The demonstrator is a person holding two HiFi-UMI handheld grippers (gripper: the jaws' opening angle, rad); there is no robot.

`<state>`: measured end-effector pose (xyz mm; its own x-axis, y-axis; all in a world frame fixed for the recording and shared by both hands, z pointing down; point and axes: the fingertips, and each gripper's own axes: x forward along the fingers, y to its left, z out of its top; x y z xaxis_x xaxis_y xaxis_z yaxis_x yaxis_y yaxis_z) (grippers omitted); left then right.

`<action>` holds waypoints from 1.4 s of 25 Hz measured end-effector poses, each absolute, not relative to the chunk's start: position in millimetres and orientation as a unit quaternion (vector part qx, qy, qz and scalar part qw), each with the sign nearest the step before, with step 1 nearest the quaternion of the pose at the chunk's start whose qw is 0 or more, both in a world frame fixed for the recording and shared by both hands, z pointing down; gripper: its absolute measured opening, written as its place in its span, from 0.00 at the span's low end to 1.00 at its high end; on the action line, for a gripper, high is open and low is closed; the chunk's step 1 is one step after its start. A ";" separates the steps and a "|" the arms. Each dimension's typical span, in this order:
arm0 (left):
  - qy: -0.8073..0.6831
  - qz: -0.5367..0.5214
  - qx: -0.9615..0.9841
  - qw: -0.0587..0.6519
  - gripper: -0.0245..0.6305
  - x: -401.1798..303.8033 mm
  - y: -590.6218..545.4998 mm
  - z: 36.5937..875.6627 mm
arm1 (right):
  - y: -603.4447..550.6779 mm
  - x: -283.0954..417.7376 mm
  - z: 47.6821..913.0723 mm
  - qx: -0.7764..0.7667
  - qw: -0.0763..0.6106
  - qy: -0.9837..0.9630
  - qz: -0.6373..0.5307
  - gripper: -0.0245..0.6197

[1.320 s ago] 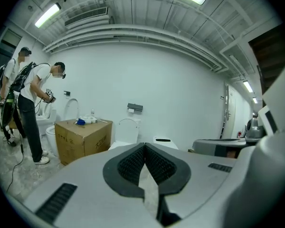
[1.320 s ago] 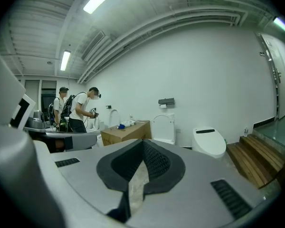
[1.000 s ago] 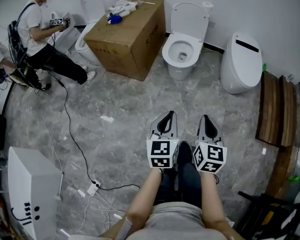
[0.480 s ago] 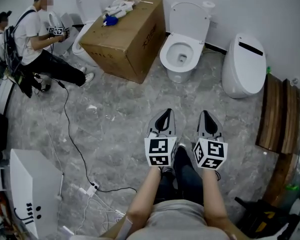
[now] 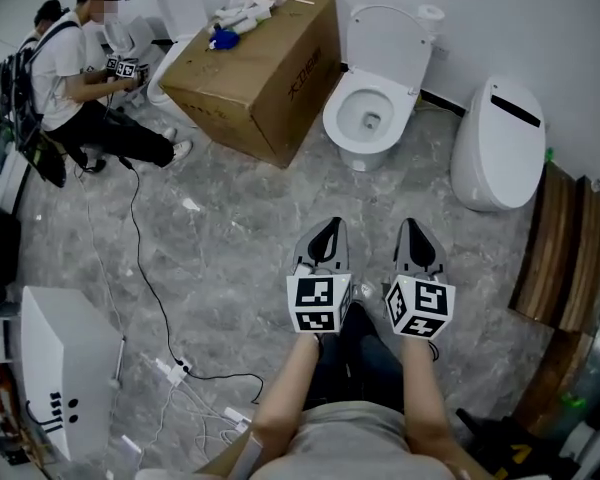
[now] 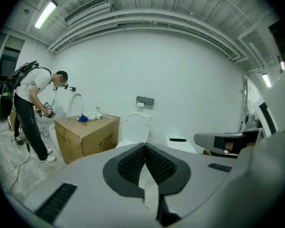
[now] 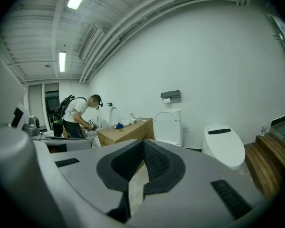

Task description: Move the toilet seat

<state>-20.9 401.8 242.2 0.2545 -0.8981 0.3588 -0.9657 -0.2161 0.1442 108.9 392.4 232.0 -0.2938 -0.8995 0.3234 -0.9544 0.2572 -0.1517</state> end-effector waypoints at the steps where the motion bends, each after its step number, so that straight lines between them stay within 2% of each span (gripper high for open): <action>1: -0.603 0.100 0.773 0.169 0.06 -19.7 398.2 242.2 | 388.7 109.0 233.7 0.586 0.086 -0.789 0.162 0.06; 18: -0.607 0.105 0.766 0.183 0.06 -35.6 331.0 260.1 | 324.3 95.9 257.9 0.581 0.102 -0.788 0.179 0.06; 35: -0.584 0.110 0.781 0.192 0.06 -74.8 198.4 269.0 | 195.1 57.8 267.7 0.603 0.110 -0.768 0.185 0.06</action>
